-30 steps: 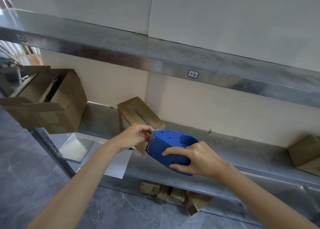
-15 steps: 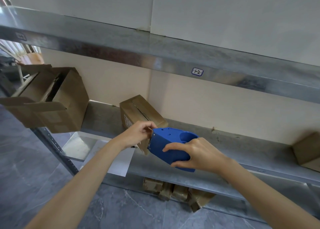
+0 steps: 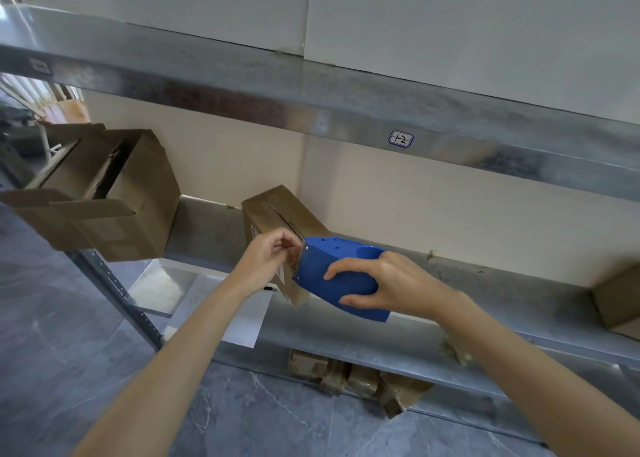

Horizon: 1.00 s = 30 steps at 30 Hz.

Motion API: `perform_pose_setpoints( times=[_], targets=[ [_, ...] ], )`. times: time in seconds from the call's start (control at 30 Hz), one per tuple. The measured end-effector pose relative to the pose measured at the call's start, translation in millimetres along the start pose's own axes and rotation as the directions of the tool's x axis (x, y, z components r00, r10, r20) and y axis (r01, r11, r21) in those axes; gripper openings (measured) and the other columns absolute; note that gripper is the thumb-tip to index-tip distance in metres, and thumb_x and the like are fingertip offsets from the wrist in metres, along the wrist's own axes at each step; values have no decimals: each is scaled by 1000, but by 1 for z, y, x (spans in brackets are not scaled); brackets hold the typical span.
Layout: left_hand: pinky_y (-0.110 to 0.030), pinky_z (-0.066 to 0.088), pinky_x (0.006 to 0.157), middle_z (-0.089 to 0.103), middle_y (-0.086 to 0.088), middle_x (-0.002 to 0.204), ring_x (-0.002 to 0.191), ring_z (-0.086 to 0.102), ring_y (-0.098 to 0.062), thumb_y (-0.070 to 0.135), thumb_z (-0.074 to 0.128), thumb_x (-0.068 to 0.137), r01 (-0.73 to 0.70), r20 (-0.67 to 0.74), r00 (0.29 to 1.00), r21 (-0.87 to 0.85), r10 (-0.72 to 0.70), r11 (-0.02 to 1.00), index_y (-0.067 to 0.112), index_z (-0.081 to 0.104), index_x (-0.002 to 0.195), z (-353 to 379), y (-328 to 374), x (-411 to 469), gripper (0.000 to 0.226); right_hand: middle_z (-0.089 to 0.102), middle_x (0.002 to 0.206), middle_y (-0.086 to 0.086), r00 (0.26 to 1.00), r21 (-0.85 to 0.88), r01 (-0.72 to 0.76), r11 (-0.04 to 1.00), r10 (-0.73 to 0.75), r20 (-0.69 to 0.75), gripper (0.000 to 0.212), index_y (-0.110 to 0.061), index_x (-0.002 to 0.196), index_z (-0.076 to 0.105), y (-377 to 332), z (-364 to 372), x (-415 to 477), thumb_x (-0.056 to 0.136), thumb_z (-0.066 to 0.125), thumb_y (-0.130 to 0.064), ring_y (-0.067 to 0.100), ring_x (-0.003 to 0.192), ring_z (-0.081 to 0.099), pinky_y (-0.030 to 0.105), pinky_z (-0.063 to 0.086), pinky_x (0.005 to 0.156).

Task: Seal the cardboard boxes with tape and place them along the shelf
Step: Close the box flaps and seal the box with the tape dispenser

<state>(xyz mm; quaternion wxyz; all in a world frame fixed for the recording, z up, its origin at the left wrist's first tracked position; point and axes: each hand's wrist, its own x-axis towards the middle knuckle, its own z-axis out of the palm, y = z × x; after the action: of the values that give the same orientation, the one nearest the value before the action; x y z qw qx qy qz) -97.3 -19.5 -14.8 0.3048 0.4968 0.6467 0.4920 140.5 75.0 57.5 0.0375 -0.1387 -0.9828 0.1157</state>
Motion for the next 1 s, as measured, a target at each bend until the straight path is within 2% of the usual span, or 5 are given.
perform_pose_setpoints(
  times=[0.1, 0.27, 0.6, 0.83, 1.0],
  targets=[
    [-21, 56, 78, 70, -1, 90, 87, 69, -11, 5, 63, 93, 40, -121, 992, -2, -40, 999, 14, 65, 93, -16, -7, -4, 9, 51, 60, -6, 1000, -8, -29, 1000, 29, 2, 34, -48, 122, 52, 7, -5, -7, 89, 63, -47, 11, 51, 43, 15, 31, 53],
    [-18, 55, 78, 71, -3, 89, 85, 69, -10, 4, 63, 93, 62, -129, 990, 14, -59, 998, 11, 66, 93, -21, -17, -19, 8, 44, 57, -21, 999, 34, -43, 999, 41, 34, 34, -47, 119, 56, 11, -4, -20, 87, 66, -46, 5, 58, 49, 17, 38, 54],
    [-17, 53, 71, 71, 2, 82, 82, 69, -11, 13, 75, 86, 168, -185, 964, -124, -189, 978, 14, 68, 89, -18, -34, -37, 7, 58, 72, -17, 989, -54, -129, 990, 132, 66, 35, -52, 120, 51, 34, 2, -45, 87, 58, -61, -5, 67, 52, 12, 33, 54],
    [-17, 52, 66, 70, 11, 77, 75, 65, -4, 16, 82, 79, 117, -302, 944, -64, -131, 991, 18, 68, 79, 11, -42, -32, 14, 67, 89, -8, 974, -100, -179, 979, 191, 121, 33, -57, 121, 43, 48, 5, -54, 89, 52, -61, 10, 58, 54, 21, 48, 62],
    [-19, 52, 69, 67, 3, 77, 77, 64, -8, 13, 80, 81, 96, -287, 953, -8, -95, 995, 16, 66, 79, 10, -50, -26, 15, 63, 75, -10, 977, -105, -171, 980, 183, 112, 33, -55, 121, 45, 51, 9, -54, 89, 53, -59, 4, 59, 51, 16, 41, 56]
  ],
)
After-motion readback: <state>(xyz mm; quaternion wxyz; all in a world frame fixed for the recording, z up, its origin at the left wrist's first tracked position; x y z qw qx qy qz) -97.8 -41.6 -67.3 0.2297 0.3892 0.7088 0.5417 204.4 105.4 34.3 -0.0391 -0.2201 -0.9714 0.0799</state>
